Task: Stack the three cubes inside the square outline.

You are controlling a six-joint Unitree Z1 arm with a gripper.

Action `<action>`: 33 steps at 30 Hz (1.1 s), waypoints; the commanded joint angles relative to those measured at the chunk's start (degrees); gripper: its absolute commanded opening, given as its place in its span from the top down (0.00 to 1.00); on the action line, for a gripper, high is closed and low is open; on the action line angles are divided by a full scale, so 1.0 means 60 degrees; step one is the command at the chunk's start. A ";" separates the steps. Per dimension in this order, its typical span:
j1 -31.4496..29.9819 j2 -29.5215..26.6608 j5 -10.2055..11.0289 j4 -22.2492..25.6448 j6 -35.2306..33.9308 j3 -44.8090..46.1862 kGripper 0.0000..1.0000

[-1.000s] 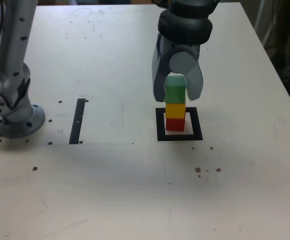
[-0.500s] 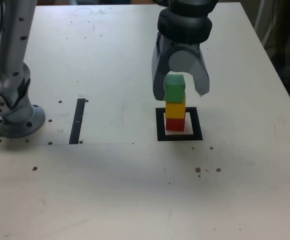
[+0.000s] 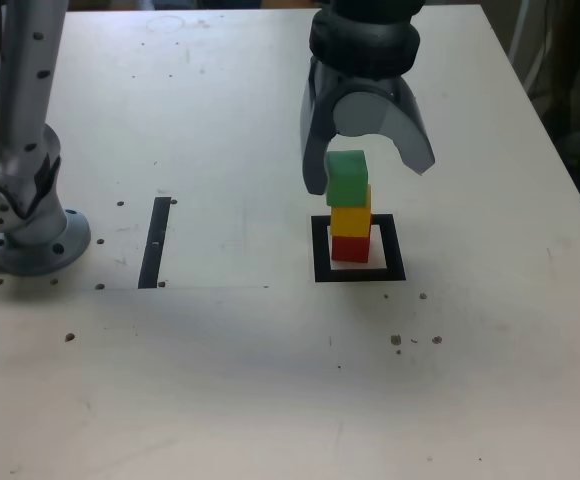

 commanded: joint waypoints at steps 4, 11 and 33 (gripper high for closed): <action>0.0021 -0.0365 0.0074 0.0234 -0.0051 0.0009 0.01; -0.0007 -0.1434 0.0143 0.0631 -0.0059 0.0167 0.01; -0.0063 -0.5606 0.0354 -0.0923 0.0018 0.6997 0.01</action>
